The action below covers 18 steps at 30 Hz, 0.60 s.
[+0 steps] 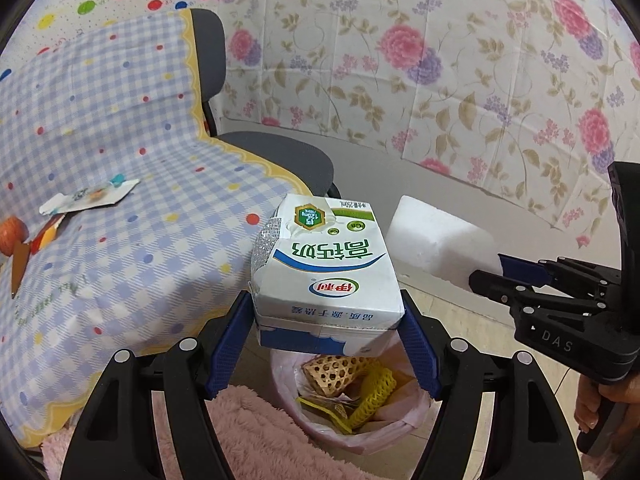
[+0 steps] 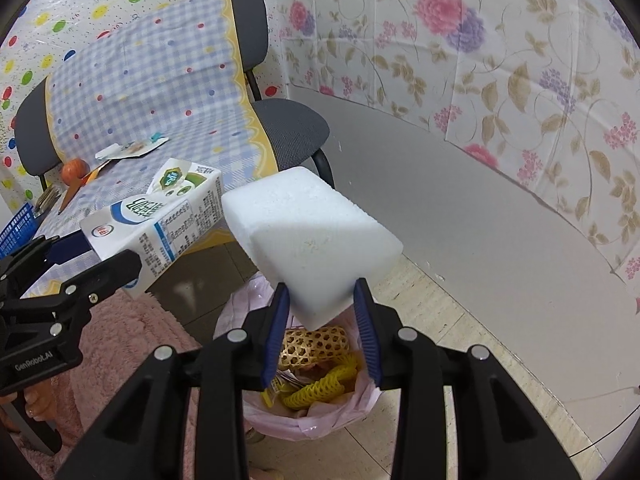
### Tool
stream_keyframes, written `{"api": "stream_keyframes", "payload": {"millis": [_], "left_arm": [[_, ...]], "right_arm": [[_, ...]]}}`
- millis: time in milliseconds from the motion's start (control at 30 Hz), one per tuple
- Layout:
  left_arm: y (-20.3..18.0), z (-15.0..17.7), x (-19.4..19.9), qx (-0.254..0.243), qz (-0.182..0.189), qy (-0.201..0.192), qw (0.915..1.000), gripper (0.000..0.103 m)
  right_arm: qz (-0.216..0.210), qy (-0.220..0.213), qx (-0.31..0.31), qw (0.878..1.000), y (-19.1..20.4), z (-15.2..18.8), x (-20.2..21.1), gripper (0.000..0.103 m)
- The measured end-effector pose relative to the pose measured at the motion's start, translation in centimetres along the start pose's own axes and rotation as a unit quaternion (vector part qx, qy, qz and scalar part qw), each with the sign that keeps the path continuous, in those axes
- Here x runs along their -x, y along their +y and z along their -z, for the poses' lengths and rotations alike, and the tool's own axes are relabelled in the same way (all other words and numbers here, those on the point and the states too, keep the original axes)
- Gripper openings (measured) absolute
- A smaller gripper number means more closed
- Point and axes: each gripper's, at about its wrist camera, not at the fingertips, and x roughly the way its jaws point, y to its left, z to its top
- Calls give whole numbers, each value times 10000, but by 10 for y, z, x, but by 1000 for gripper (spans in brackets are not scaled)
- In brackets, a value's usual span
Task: Collect trash
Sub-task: 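Carry the carton and foam block over the trash bin and open both grippers, then move both open grippers back over the chair seat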
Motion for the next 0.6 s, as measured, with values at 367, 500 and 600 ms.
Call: {"api": "stream_keyframes", "payload": {"millis": [367, 500, 600], "left_arm": [[24, -3, 2, 246, -259, -35, 9994, 86], [34, -3, 15, 352, -423, -125, 9984, 86], [39, -2, 25, 403, -502, -198, 9977, 86]], "right_arm": [[7, 205, -66, 9998, -6, 1, -16, 54], [-21, -74, -80, 9999, -5, -10, 2, 54], [-74, -233, -31, 9997, 1, -17, 13, 54]]}}
